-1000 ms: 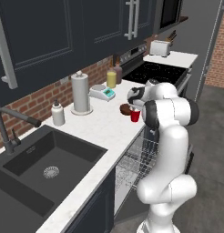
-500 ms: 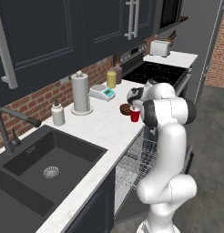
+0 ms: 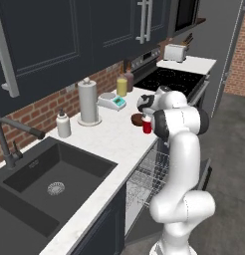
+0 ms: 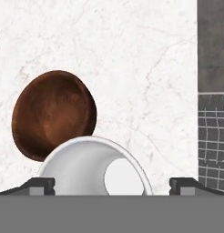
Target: Pick up the cup and bowl from the counter, place them in the dishwasher, and close the dishwasher door.
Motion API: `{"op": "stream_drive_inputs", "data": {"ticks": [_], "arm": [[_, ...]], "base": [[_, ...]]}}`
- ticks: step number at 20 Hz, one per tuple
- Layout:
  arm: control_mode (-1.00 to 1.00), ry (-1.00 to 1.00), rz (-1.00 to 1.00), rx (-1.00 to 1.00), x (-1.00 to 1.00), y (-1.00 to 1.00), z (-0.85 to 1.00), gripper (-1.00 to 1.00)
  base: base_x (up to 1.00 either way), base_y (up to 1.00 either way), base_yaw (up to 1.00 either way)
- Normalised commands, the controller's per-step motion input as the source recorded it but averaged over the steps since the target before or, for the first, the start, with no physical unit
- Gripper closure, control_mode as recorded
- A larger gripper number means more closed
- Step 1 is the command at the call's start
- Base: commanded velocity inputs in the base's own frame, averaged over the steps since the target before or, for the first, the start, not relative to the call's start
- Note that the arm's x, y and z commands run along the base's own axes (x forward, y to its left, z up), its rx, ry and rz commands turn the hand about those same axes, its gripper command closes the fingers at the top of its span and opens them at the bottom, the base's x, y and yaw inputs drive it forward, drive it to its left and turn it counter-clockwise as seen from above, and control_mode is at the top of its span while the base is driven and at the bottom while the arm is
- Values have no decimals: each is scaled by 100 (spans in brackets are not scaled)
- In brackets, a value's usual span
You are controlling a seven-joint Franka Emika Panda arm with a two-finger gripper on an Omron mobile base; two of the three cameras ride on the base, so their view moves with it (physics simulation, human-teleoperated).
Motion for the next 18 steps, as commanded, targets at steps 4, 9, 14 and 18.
{"op": "stream_drive_inputs", "data": {"ticks": [4, 9, 14, 18], "arm": [[-100, 0, -1, 2, 11, -1, -8, -100], [-100, 0, -2, 2, 0, -3, -12, -100], [-100, 0, -2, 2, -10, 0, -17, -100], [-100, 0, -2, 1, -20, 0, -17, 100]], "base": [[0, 0, 0], [0, 0, 0], [0, 0, 0], [0, 0, 0]]}}
